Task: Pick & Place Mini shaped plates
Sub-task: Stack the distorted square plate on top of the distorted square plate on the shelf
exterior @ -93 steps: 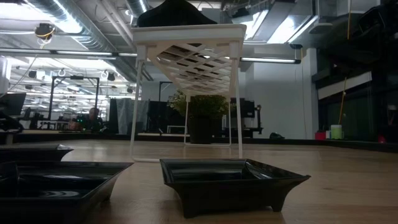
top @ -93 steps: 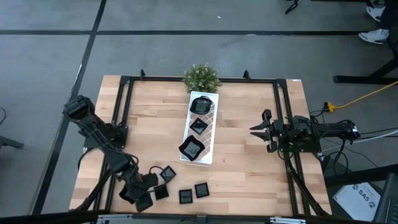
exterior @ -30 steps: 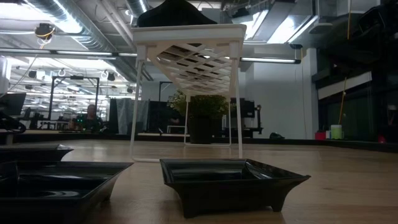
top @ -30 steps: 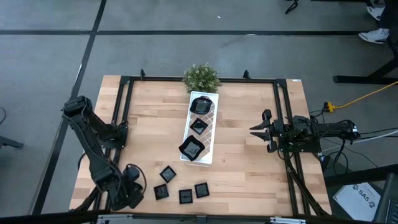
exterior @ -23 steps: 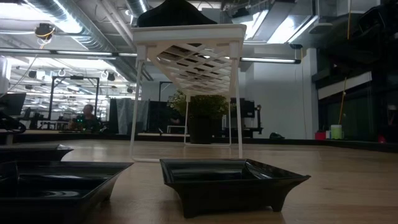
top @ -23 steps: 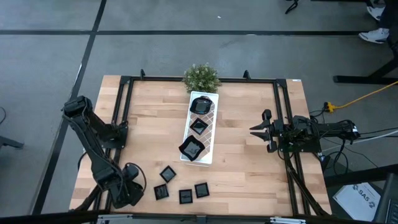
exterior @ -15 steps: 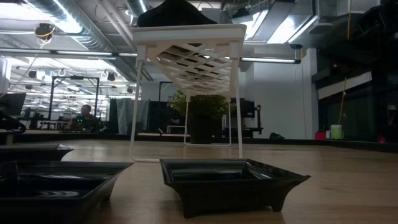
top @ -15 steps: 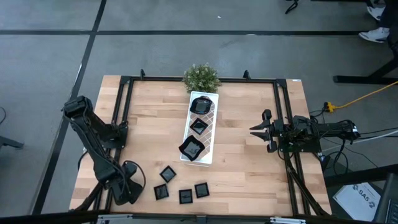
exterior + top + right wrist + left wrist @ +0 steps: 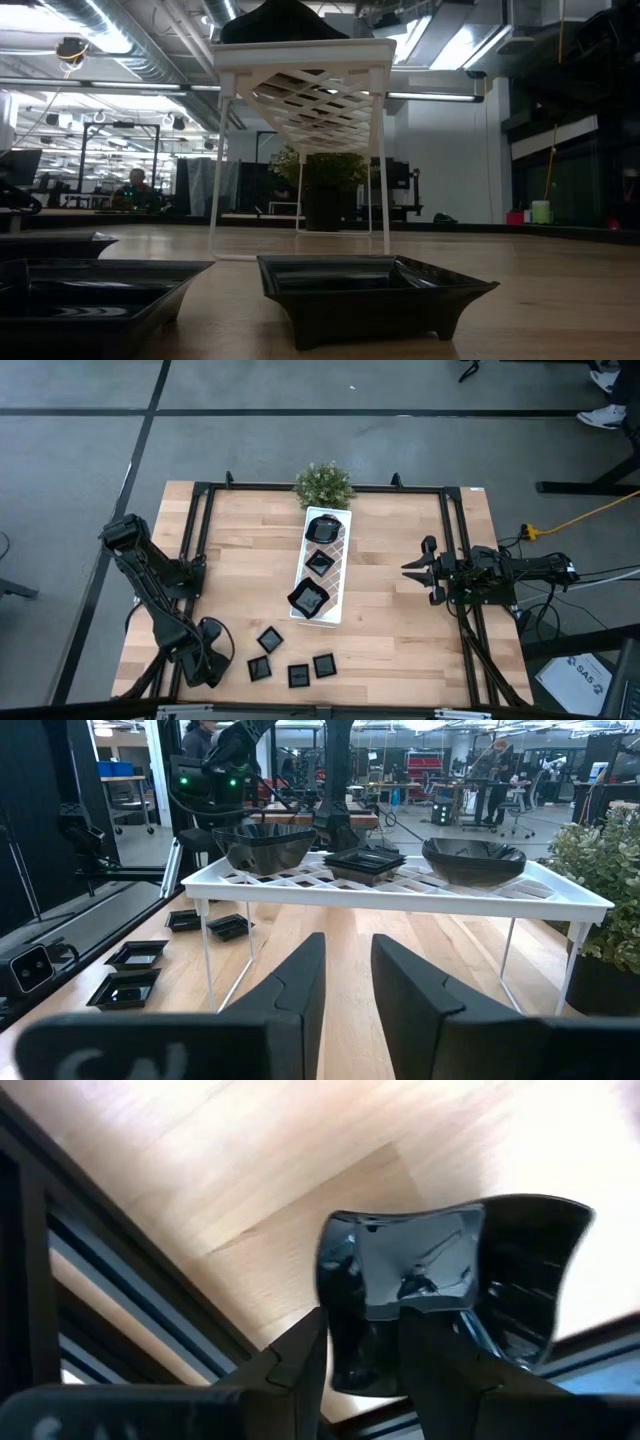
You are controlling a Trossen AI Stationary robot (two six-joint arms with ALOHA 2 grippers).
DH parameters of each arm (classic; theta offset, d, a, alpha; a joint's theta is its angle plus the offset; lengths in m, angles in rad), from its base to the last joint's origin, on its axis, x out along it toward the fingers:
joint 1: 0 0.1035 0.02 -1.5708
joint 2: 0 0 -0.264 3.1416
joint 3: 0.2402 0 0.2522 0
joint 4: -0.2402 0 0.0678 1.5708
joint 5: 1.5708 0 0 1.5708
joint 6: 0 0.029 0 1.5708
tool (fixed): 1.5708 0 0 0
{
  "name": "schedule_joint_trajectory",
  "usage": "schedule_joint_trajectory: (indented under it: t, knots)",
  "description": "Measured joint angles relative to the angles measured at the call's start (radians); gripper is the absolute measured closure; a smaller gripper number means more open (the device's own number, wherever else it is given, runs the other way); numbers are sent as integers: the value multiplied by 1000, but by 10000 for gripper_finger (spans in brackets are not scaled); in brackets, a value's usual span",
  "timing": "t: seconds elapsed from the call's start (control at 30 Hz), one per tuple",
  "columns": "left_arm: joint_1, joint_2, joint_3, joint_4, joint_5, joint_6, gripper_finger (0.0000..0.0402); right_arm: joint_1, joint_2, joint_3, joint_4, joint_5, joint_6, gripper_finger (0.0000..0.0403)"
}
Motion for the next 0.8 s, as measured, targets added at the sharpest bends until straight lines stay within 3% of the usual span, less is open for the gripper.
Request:
schedule_joint_trajectory:
  t: [0.33,0.8]
  knots:
    - [0,-2,-61,94,28,-48,279,0,0,0,0,0,0,318]
    - [-5,-1,-61,63,73,-67,279,0,0,0,0,0,0,318]
